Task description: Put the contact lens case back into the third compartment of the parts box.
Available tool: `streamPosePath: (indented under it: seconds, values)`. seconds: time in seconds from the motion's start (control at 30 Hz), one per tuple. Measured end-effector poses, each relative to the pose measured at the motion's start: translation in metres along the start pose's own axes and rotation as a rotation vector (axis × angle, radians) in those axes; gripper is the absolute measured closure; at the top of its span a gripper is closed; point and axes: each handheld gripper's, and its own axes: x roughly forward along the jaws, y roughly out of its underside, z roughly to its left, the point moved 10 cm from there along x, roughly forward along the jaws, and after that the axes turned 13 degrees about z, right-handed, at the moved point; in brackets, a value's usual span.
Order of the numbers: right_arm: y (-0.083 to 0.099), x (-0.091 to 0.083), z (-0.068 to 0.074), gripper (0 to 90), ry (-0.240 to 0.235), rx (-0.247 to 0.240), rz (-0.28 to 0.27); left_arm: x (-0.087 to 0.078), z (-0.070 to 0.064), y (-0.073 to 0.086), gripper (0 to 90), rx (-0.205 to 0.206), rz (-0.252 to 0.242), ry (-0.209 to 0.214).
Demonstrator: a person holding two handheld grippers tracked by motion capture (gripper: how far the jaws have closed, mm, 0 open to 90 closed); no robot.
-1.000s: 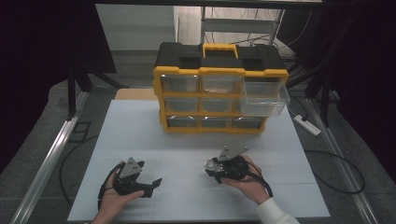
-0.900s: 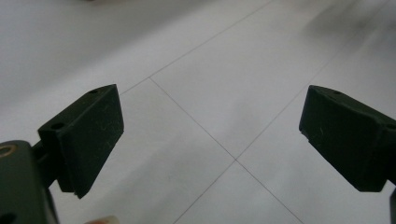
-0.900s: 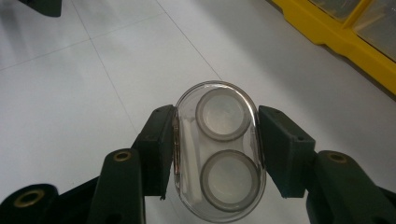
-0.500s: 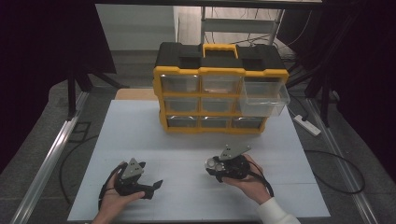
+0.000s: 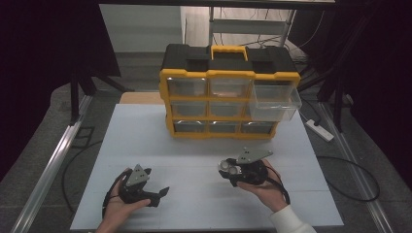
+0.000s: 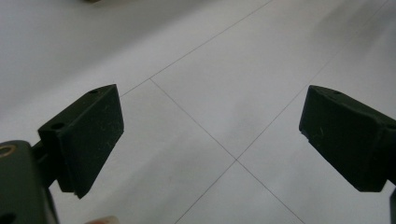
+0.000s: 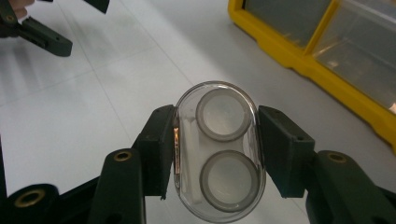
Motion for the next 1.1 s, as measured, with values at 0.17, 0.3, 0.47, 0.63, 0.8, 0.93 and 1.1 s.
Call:
streamPosePath:
  seconds: [0.17, 0.3, 0.47, 0.63, 0.8, 0.93, 1.1]
  values:
    - [-0.004, -0.010, -0.003, 48.7, 0.007, 0.014, -0.031, 0.000, 0.000, 0.000, 6.9, 0.001, 0.000, 0.000]
    - [-0.006, -0.015, -0.005, 48.7, 0.008, 0.024, -0.052, 0.000, 0.000, 0.000, 6.9, 0.000, -0.002, 0.000]
    - [-0.011, -0.024, -0.008, 48.7, 0.014, 0.033, -0.083, 0.000, 0.000, 0.000, 6.8, 0.002, 0.001, -0.001]
    - [-0.016, -0.036, -0.012, 48.8, 0.025, 0.045, -0.117, -0.001, 0.001, 0.000, 6.9, 0.004, 0.000, -0.004]
    - [-0.021, -0.049, -0.015, 48.8, 0.032, 0.054, -0.158, 0.000, 0.000, 0.000, 6.8, 0.002, 0.000, -0.001]
    - [-0.024, -0.054, -0.016, 48.8, 0.036, 0.058, -0.176, 0.000, 0.000, -0.001, 6.8, 0.002, 0.000, -0.002]
    - [-0.028, -0.061, -0.018, 48.8, 0.044, 0.063, -0.197, 0.000, 0.000, -0.001, 6.8, 0.005, 0.000, -0.002]
